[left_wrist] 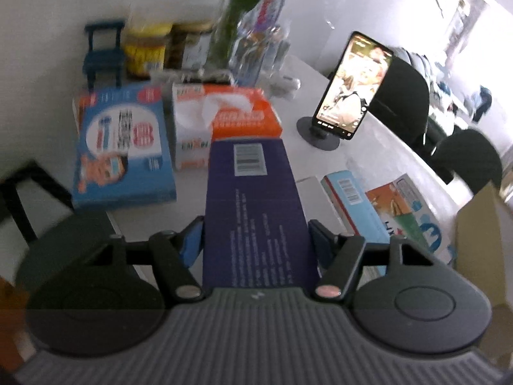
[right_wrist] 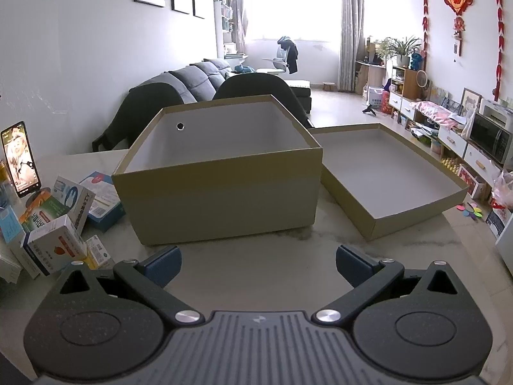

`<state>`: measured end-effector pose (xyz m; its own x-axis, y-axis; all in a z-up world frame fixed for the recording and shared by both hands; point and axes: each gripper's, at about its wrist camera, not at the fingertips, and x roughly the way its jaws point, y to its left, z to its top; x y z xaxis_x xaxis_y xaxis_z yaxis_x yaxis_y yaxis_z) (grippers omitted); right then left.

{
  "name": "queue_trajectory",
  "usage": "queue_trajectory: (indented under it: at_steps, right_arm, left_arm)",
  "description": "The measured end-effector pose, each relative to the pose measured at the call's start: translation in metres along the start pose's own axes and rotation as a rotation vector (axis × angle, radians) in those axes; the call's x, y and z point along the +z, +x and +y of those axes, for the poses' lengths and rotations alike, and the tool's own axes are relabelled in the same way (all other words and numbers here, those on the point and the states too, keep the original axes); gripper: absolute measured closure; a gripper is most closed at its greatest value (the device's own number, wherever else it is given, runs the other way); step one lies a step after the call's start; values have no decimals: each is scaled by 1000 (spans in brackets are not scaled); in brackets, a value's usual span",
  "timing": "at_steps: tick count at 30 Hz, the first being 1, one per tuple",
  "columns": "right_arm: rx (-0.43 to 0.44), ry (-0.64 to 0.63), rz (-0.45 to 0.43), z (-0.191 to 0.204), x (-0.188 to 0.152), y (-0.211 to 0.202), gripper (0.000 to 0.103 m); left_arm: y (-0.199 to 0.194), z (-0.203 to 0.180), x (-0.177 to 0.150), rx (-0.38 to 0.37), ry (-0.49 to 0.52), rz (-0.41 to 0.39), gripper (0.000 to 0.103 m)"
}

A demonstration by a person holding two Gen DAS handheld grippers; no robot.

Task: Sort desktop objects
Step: 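Grasp the purple medicine box with the left gripper, then carry the purple box with the left gripper over the beige box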

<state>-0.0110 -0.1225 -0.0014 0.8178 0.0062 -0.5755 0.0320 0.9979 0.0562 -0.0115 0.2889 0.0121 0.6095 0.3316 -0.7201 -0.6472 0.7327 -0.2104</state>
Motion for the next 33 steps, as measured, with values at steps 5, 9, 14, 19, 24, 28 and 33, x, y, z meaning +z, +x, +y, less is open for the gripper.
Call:
queue_trajectory:
  at_steps: [5,9,14,19,24,28,33]
  right_arm:
    - [5,-3,2,1,-1,0,0]
    - [0,-1,2,-2,-1,0,0]
    - [-4,18,3,-7,0,1,0]
    - [-3,19,1,-8,0,1,0]
    - [0,22,1,-10,1,1,0]
    - [3,27,-5,-12,4,-1,0]
    - [3,35,-13,-17,10,1,0]
  left_arm:
    - [11,-7,-7,7,86,50,37]
    - [16,-4,-9,21,83,41,38]
    - [6,-6,-11,22,83,-15,40]
    - [-14,-15,-4,35,110,-95,40]
    - [-31,-22,1,21,114,-150,40]
    - [-49,-32,5,23,130,-210,40]
    - [-67,-48,12,-28,142,-249,40]
